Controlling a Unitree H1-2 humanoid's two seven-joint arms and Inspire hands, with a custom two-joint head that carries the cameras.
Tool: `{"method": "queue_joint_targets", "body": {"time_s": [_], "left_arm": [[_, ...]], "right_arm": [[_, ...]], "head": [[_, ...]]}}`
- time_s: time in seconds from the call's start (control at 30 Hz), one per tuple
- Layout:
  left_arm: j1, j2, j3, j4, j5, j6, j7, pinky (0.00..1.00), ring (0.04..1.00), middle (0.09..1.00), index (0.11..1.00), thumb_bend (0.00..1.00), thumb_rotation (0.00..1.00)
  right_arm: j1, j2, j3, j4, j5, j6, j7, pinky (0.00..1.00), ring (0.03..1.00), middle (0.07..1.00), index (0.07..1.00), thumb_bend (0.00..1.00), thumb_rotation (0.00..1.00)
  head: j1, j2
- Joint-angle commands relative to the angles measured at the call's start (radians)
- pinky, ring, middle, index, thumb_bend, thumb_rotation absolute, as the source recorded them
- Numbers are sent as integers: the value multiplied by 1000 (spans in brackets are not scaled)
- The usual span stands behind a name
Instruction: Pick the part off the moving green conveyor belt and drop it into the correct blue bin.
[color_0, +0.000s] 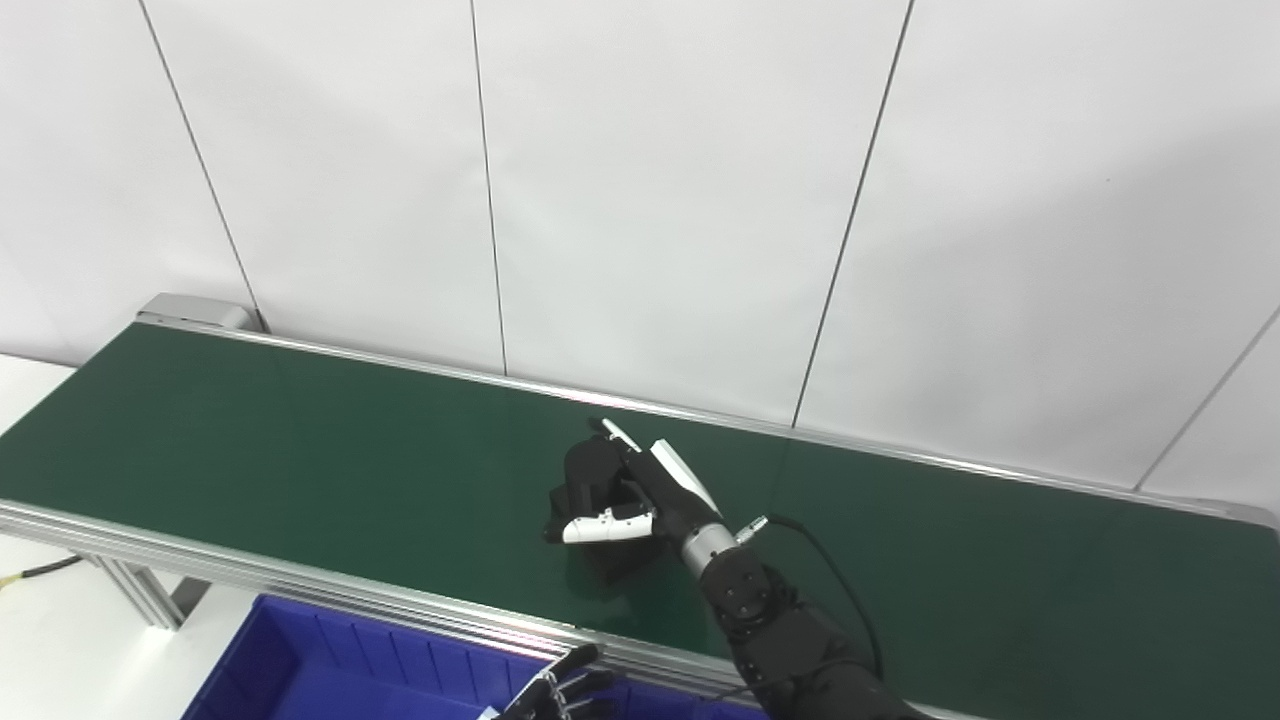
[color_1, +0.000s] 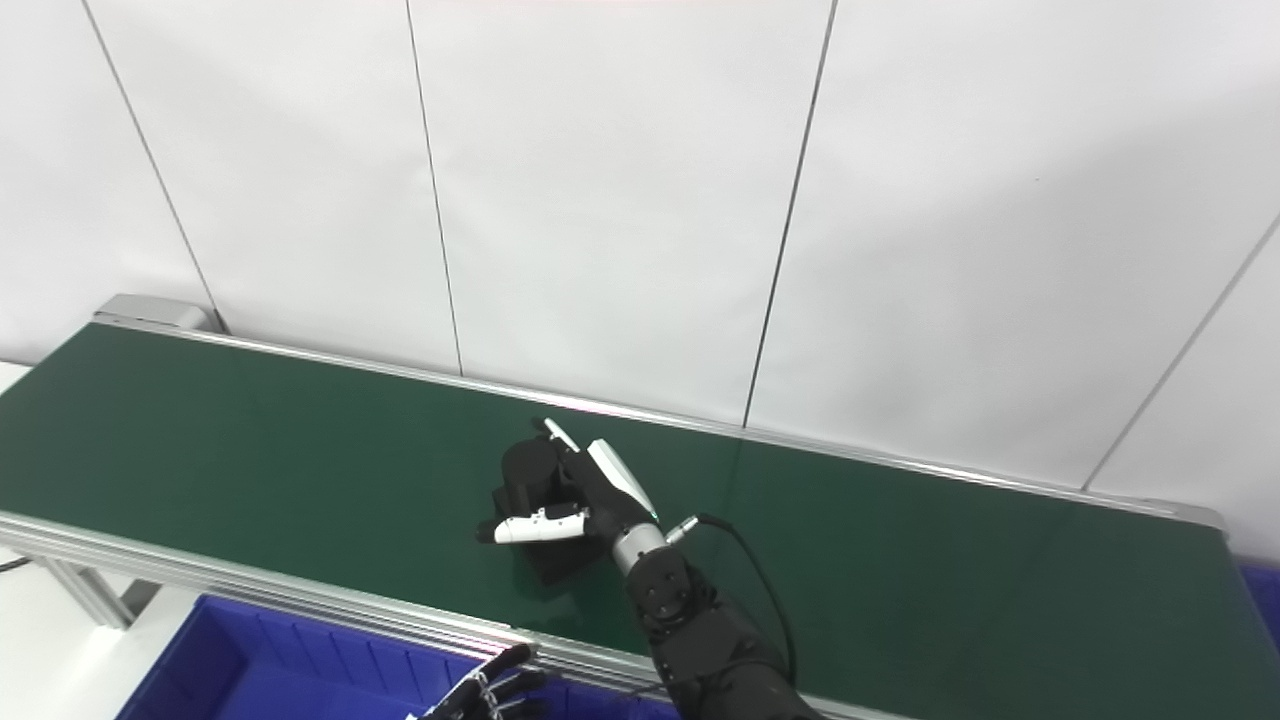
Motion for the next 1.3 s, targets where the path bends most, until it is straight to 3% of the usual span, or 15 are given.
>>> {"method": "queue_joint_targets", "body": {"time_s": [0.0, 0.17, 0.2, 0.33, 0.4, 0.43, 0.6, 0.73, 0.77, 0.8, 0.87, 1.17, 1.27], "left_arm": [[-6, -9, 2, -28, -4, -21, -4, 707, 716, 777, 843, 481, 0], [-2, -14, 2, -26, -1, -25, 0, 706, 720, 778, 846, 495, 0], [-1, -16, 1, -28, 1, -26, 2, 706, 720, 778, 846, 495, 0], [3, -20, 0, -30, 1, -26, 2, 714, 720, 776, 848, 496, 0], [5, -22, 0, -30, -1, -27, 0, 723, 723, 779, 848, 496, 0], [6, -23, 0, -29, -2, -27, 0, 726, 723, 780, 848, 494, 0], [12, -31, -1, -32, 11, -22, 15, 723, 712, 773, 843, 508, 0], [11, -34, 0, -20, 11, -31, 14, 717, 710, 774, 841, 507, 0], [11, -35, 0, -18, 12, -32, 14, 711, 708, 773, 838, 507, 0], [11, -35, -1, -15, 12, -34, 13, 707, 707, 772, 836, 507, 0], [11, -36, -2, -10, 13, -37, 12, 708, 707, 771, 834, 506, 0], [12, -34, -8, -6, 1, -32, -5, 716, 714, 775, 840, 457, 0], [10, -31, -11, -8, -4, -29, -14, 720, 722, 783, 841, 443, 0]], "right_arm": [[-53, 21, -20, -10, 25, -59, -27, 847, 908, 900, 917, 851, 236], [-44, 33, -42, -8, 33, -81, -101, 813, 848, 822, 832, 812, 52], [-42, 36, -40, -7, 25, -84, -135, 813, 848, 822, 832, 812, 52], [-42, 47, -35, -1, 7, -78, -232, 553, 617, 643, 656, 792, 2], [-38, 53, -34, -1, 3, -69, -274, 392, 488, 529, 512, 577, 0], [-36, 55, -34, -3, 1, -66, -292, 301, 460, 445, 414, 536, 0], [-11, 63, -38, -10, 1, -97, -416, 79, 445, 137, 136, 510, 0], [10, 56, -38, -45, 19, -100, -419, 40, 444, 92, 89, 507, 0], [15, 54, -34, -57, 20, -100, -422, 35, 254, 85, 79, 525, 0], [24, 50, -25, -76, 19, -100, -422, 31, 135, 80, 72, 535, 0], [41, 42, -13, -117, 24, -100, -417, 30, 76, 79, 71, 536, 0], [157, -18, 116, -383, -20, -100, -522, 49, 80, 109, 107, 548, 0], [204, -39, 134, -497, -6, -100, -547, 43, 76, 106, 104, 551, 0]], "head": [[3, 1], [8, 4], [9, 5], [14, 7], [15, 9], [15, 9], [10, 17], [1, 20], [1, 20], [-8, 22], [-13, 25], [-62, 41], [-89, 46]]}}
